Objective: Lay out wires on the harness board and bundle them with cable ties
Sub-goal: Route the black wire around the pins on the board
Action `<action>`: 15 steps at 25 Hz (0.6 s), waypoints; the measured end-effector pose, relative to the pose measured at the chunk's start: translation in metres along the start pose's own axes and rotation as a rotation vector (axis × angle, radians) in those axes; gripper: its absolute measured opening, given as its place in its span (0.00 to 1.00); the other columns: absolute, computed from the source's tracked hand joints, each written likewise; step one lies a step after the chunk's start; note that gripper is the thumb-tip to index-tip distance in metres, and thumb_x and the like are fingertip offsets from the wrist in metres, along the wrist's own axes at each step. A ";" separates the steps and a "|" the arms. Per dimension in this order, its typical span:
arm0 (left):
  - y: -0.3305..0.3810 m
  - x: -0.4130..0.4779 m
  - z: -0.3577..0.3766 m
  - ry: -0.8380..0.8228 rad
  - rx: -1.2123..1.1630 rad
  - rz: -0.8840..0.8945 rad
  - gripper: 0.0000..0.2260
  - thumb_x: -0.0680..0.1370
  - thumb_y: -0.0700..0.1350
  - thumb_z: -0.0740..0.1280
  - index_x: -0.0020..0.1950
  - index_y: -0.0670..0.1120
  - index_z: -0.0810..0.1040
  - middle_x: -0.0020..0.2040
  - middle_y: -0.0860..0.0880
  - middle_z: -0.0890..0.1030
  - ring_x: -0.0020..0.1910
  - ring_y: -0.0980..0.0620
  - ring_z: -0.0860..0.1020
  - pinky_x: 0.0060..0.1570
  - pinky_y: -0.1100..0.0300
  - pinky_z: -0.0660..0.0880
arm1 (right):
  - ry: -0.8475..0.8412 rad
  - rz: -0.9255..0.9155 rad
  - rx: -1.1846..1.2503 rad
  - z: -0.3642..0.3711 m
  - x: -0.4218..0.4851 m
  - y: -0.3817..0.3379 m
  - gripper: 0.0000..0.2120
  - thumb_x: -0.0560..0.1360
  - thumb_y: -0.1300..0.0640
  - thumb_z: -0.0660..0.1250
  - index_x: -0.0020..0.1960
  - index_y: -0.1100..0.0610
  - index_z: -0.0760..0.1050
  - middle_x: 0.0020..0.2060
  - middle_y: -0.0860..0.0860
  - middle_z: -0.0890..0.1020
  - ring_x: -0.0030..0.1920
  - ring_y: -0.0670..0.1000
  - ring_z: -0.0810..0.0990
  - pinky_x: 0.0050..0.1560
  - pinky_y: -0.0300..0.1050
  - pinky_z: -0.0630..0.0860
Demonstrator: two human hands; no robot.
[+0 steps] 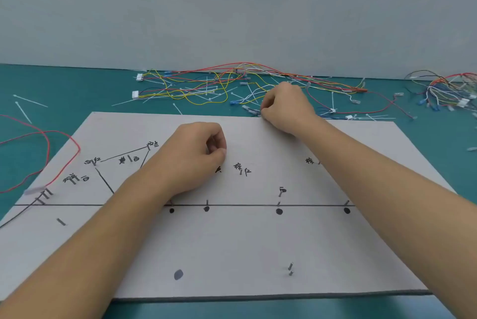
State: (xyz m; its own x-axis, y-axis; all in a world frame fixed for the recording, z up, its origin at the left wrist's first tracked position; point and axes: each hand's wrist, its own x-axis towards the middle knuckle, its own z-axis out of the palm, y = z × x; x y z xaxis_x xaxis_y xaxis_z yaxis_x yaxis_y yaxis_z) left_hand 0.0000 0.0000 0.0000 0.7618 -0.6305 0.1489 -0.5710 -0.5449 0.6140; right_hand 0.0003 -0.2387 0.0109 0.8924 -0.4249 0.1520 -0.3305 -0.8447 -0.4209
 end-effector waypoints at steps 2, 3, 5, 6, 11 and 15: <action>0.000 0.000 -0.001 0.006 0.011 -0.012 0.06 0.78 0.44 0.68 0.42 0.53 0.79 0.40 0.55 0.81 0.35 0.65 0.74 0.31 0.70 0.64 | -0.016 -0.014 -0.045 -0.002 0.002 -0.002 0.10 0.72 0.62 0.66 0.39 0.48 0.81 0.46 0.52 0.85 0.50 0.57 0.82 0.51 0.55 0.82; -0.001 0.001 -0.001 0.004 0.015 -0.014 0.06 0.78 0.44 0.68 0.42 0.52 0.79 0.40 0.55 0.81 0.35 0.64 0.74 0.31 0.70 0.65 | -0.017 -0.007 -0.054 -0.003 0.003 -0.002 0.09 0.72 0.62 0.66 0.39 0.49 0.79 0.46 0.52 0.85 0.50 0.57 0.82 0.52 0.55 0.82; 0.000 0.000 0.000 -0.006 -0.001 -0.016 0.06 0.78 0.43 0.68 0.42 0.52 0.79 0.40 0.55 0.81 0.35 0.64 0.74 0.32 0.71 0.66 | -0.003 0.032 -0.008 -0.006 0.007 -0.002 0.08 0.75 0.62 0.63 0.41 0.55 0.80 0.45 0.55 0.85 0.50 0.60 0.82 0.52 0.56 0.82; 0.001 -0.001 -0.001 -0.008 -0.003 -0.016 0.06 0.77 0.43 0.68 0.42 0.52 0.79 0.40 0.54 0.81 0.35 0.64 0.75 0.32 0.71 0.67 | 0.011 0.047 0.009 -0.008 0.010 -0.001 0.08 0.76 0.63 0.62 0.45 0.60 0.80 0.46 0.58 0.84 0.50 0.62 0.82 0.52 0.57 0.82; 0.002 -0.002 -0.002 -0.010 -0.002 -0.017 0.06 0.77 0.43 0.68 0.42 0.52 0.79 0.39 0.55 0.81 0.35 0.64 0.75 0.32 0.71 0.67 | 0.208 0.022 0.029 -0.042 0.021 -0.009 0.06 0.80 0.59 0.60 0.53 0.53 0.76 0.48 0.52 0.81 0.53 0.59 0.79 0.56 0.54 0.75; 0.003 -0.003 -0.003 -0.011 -0.018 -0.014 0.06 0.77 0.43 0.68 0.42 0.53 0.79 0.40 0.55 0.81 0.35 0.64 0.75 0.32 0.72 0.68 | 0.420 -0.196 0.284 -0.074 0.003 -0.030 0.06 0.79 0.60 0.63 0.49 0.54 0.78 0.37 0.51 0.83 0.41 0.53 0.81 0.46 0.49 0.78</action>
State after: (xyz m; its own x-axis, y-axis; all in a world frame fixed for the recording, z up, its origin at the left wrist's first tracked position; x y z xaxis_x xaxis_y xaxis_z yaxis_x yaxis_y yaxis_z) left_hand -0.0028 0.0015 0.0038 0.7660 -0.6292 0.1317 -0.5550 -0.5438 0.6295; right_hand -0.0100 -0.2388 0.0901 0.7106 -0.4104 0.5715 -0.0223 -0.8250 -0.5648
